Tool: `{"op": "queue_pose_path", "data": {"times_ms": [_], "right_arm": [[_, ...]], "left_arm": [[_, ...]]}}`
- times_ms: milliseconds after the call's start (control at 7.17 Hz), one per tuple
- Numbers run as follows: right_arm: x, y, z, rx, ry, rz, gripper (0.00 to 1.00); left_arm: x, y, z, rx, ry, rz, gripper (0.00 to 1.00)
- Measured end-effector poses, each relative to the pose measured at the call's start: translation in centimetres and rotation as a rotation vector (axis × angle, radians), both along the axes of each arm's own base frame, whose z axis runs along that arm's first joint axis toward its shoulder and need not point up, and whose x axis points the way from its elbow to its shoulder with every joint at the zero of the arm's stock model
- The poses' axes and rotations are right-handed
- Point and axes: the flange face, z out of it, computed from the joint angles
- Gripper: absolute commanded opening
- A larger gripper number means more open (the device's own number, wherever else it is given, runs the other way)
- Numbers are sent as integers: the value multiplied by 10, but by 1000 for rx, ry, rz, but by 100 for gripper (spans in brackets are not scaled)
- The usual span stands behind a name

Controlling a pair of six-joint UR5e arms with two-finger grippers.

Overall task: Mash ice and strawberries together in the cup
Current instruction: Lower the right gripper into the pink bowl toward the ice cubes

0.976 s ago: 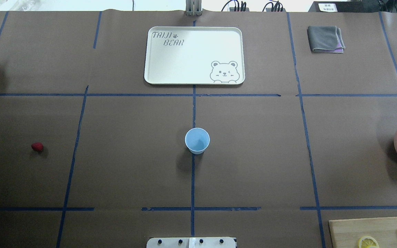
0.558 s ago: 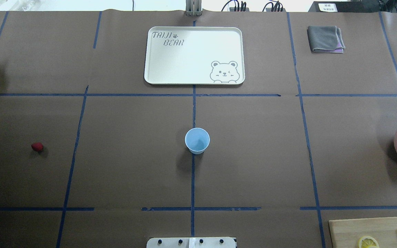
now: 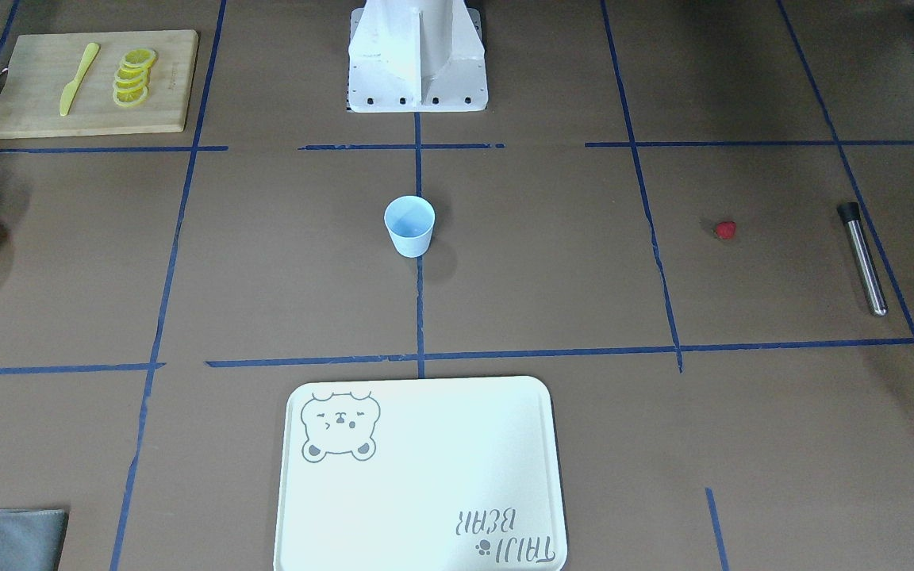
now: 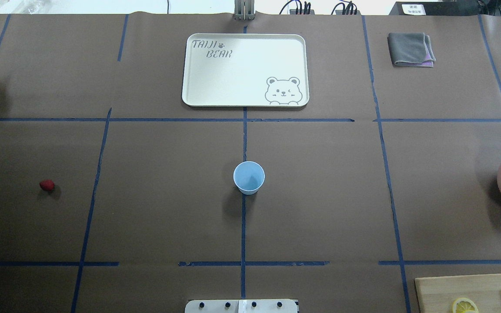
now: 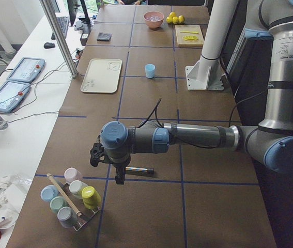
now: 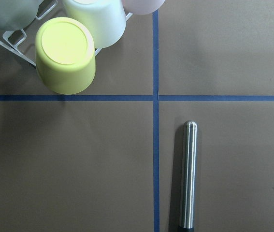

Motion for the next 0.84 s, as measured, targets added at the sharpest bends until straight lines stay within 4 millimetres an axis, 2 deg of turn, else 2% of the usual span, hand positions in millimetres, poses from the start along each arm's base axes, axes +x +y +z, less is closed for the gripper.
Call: {"op": "queue_pose_path", "data": {"times_ms": [558, 836], "right_arm": [[-46, -3, -39, -29, 18, 2, 98], [-73, 8, -42, 22, 58, -41, 96]], "left_arm": [[0, -1, -3, 6, 1, -1, 100], [0, -2, -9, 8, 4, -9, 100]]}}
